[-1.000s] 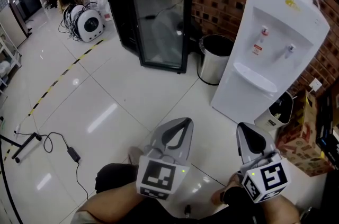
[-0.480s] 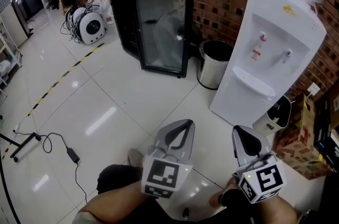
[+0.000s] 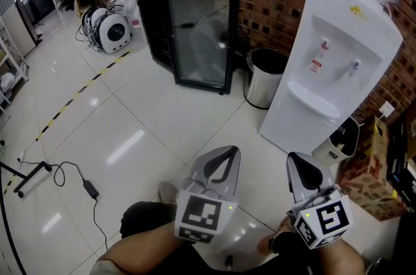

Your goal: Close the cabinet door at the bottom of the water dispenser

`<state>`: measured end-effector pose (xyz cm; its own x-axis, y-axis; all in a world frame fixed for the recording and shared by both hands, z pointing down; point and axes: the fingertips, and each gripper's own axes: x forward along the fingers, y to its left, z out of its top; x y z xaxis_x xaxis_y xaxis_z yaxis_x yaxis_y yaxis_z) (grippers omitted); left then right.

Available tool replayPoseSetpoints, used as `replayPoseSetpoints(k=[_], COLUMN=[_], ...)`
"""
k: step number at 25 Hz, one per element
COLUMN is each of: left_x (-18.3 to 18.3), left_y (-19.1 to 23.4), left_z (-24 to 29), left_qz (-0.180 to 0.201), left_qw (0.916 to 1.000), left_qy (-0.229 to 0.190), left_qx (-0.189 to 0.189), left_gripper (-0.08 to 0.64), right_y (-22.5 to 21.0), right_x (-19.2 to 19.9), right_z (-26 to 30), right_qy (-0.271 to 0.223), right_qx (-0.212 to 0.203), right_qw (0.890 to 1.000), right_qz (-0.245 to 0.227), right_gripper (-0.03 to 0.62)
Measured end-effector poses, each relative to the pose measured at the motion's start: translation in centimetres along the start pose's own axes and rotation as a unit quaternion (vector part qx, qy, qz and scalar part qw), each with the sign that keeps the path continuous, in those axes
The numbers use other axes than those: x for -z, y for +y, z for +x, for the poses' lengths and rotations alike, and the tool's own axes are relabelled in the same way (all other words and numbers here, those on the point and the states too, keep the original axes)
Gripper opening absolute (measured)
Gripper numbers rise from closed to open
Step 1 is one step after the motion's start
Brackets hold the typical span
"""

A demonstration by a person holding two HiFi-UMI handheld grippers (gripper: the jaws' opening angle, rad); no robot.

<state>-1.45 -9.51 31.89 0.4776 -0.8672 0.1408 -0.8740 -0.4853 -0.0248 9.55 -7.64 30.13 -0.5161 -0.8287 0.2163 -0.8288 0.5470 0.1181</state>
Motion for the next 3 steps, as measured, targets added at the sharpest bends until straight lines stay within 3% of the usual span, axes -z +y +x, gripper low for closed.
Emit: replayPoseSetpoints(k=[3], left_x=[-0.01], left_y=[-0.05], left_z=[0.09], left_qz=[0.001], left_qw=[1.0], left_qy=[0.0], left_qx=[0.001], left_gripper=[0.0], right_y=[-0.07], right_x=[0.18], right_z=[0.0], right_qy=[0.002], right_qx=[0.0], right_qw=[1.0], right_qz=[0.0], right_gripper=[0.012])
